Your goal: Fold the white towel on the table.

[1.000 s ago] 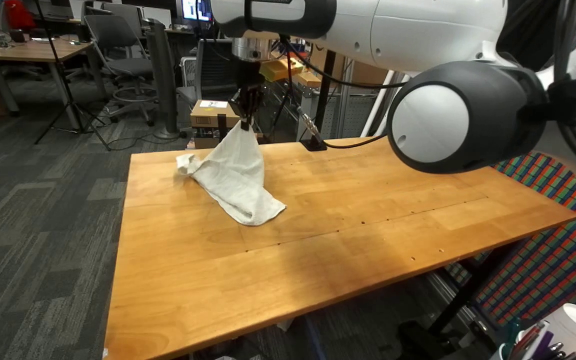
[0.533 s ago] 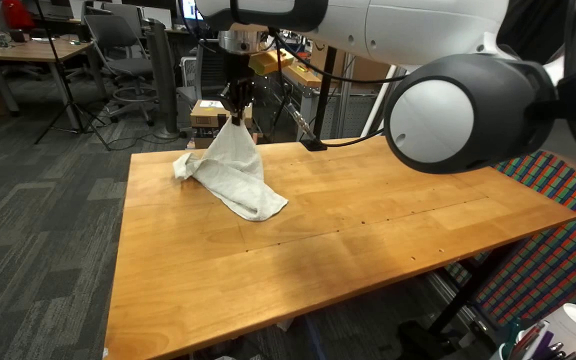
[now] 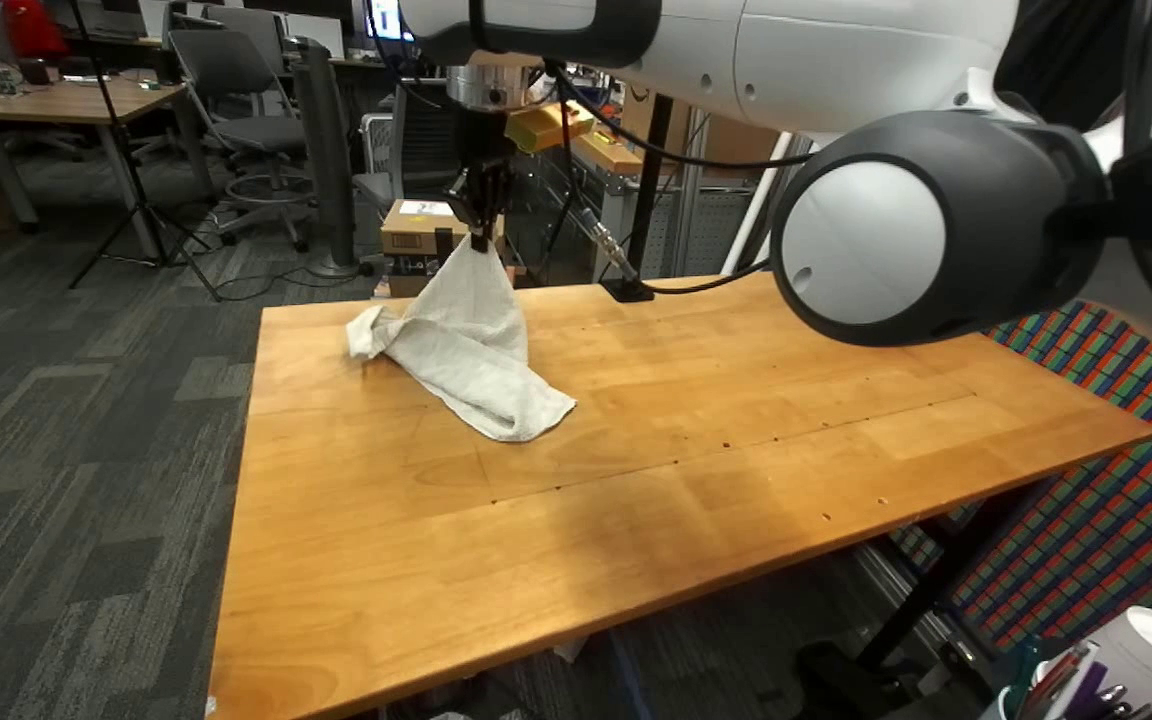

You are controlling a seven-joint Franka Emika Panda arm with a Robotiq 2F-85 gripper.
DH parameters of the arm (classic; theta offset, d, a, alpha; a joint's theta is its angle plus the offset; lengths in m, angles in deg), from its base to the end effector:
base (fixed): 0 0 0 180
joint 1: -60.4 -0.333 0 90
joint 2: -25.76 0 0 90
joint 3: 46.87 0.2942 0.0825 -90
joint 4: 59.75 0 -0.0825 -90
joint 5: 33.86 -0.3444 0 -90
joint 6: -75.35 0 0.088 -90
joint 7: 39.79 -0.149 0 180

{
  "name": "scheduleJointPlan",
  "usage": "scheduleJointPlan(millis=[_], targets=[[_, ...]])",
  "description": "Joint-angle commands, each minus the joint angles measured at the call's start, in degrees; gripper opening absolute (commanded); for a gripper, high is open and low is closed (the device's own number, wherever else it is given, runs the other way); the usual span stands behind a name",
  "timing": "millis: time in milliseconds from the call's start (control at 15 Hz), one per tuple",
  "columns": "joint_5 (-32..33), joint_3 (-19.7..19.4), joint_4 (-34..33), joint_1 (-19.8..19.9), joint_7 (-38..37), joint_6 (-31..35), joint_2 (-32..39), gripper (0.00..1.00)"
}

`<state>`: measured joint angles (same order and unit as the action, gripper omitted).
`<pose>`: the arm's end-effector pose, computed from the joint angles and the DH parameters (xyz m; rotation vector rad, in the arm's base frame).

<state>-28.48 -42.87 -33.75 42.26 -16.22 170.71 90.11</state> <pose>0.7064 0.2418 0.3261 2.8833 1.1518 0.1357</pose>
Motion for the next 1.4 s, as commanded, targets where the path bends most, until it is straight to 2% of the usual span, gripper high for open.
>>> scheduleJointPlan(millis=[0,267,667,1333], targets=[[0.39,-0.32,-0.34,0.11,0.44,0.50,-0.37,0.01],[0.49,-0.27,-0.18,0.03,1.17,0.24,-0.42,0.01],[-0.52,0.87,0.52,0.95,4.21,-5.89,-1.22,0.01],[1.19,-0.70,0.21,0.76,3.08,-20.17,-0.75,0.01]])
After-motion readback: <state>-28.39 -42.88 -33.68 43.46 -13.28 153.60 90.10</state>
